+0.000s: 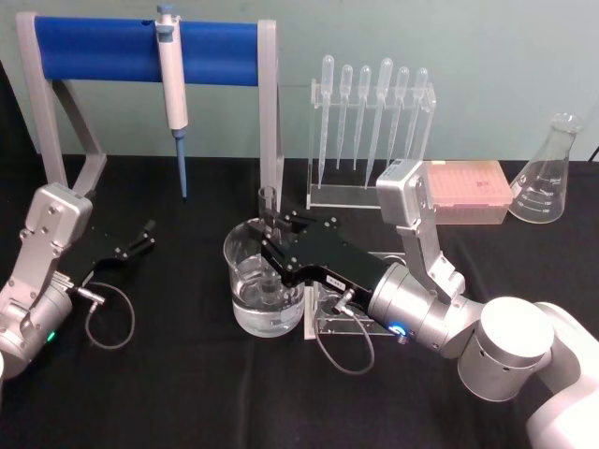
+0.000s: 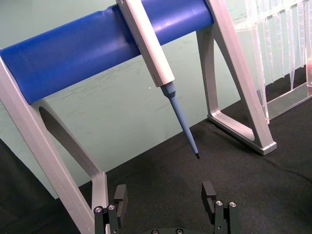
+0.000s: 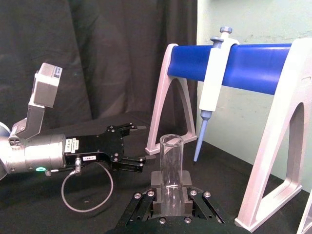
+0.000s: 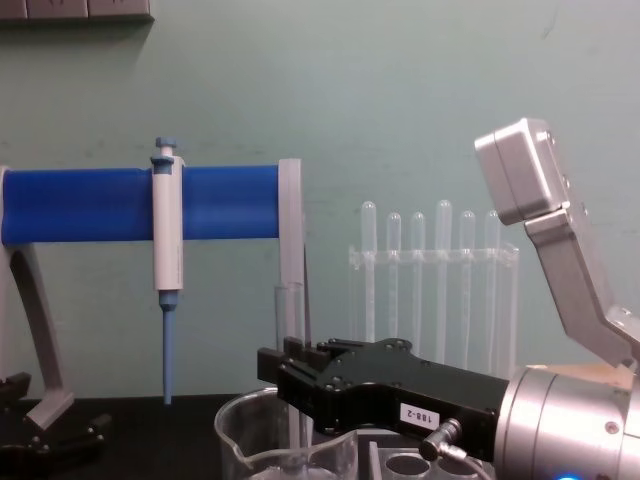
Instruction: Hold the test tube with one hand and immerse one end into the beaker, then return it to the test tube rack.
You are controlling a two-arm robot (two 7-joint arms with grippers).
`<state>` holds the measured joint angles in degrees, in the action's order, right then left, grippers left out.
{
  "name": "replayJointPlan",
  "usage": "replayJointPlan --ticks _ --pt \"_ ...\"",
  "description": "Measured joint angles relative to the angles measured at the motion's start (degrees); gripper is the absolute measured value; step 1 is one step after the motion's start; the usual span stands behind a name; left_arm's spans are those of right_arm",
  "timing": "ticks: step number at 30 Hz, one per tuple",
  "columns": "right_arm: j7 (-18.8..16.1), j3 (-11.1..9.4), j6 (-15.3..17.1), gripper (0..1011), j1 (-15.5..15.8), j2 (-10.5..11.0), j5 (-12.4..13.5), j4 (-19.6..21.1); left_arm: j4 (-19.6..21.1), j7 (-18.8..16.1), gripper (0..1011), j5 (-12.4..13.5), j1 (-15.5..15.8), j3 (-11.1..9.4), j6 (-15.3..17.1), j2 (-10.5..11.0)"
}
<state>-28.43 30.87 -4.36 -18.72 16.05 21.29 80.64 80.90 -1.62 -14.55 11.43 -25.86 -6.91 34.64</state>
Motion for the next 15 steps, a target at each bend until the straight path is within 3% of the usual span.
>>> replayJointPlan --ticks 15 --pt "0.0 0.0 0.0 226 0.0 0.0 0.0 0.0 0.0 0.0 1000 0.0 0.0 0.0 0.0 0.0"
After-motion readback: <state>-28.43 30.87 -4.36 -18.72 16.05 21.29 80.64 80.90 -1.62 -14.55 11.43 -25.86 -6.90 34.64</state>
